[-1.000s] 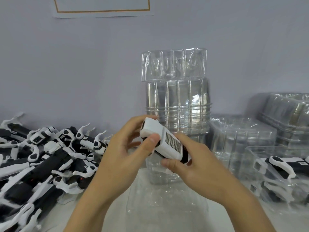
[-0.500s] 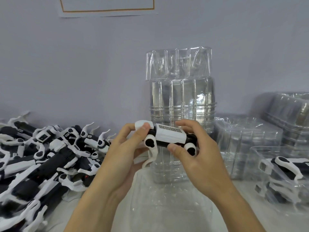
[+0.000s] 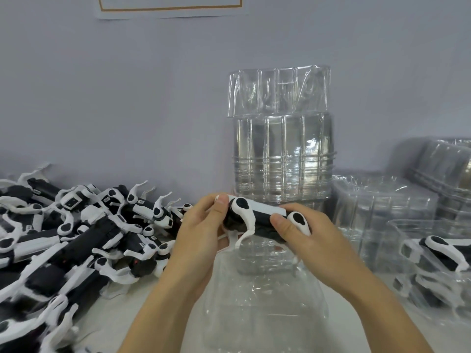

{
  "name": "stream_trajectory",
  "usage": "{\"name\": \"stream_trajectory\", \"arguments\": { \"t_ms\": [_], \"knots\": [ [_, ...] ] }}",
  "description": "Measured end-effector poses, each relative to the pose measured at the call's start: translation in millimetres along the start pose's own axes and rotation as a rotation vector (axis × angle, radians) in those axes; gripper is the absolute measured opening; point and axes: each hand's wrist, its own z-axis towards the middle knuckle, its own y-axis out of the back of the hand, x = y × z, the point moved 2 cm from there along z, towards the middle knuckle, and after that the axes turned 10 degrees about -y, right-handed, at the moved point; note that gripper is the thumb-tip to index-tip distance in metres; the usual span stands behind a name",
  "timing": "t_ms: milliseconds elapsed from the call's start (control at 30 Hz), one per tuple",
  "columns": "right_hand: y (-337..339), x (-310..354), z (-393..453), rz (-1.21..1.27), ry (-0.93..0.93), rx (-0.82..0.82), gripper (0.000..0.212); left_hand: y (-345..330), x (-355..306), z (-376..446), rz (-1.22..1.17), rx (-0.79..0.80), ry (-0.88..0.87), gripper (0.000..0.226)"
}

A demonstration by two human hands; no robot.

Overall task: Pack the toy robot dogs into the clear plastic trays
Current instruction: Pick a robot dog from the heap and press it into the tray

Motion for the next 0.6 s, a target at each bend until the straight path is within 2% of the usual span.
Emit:
{"name": "stream_trajectory", "arguments": {
  "t_ms": [100, 167, 300, 400, 500, 600],
  "knots": [
    [2.8, -2.3, -0.4, -0.158, 0.012, 0.038, 0.009, 0.9, 4.3, -0.6, 0.058, 0.023, -0.020, 0.033],
    [2.1, -3.4, -0.4, -0.250, 0.030, 0.022, 0.018, -0.1, 5.8, -1.5, 0.095, 0.064, -0.039, 0.028],
    [-1.3, -6.4, 0.1, -0.264, 0.027, 0.033, 0.026, -3.2, 10.1, -2.3, 0.074, 0.101, -0.001, 0.024],
    [2.4, -9.0, 1.3, -0.258, 0.044, 0.011, 0.023, -2.0, 13.3, -3.3, 0.008, 0.124, 0.073, 0.033],
    [9.9, -14.7, 3.1, -0.290, 0.031, -0.073, 0.022, 9.1, 23.1, -2.4, 0.192, 0.053, 0.065, 0.018],
    [13.9, -22.6, 5.6, -0.229, -0.025, -0.122, 0.022, 24.4, 37.7, -2.4, 0.355, -0.003, 0.016, 0.016]
  ]
}}
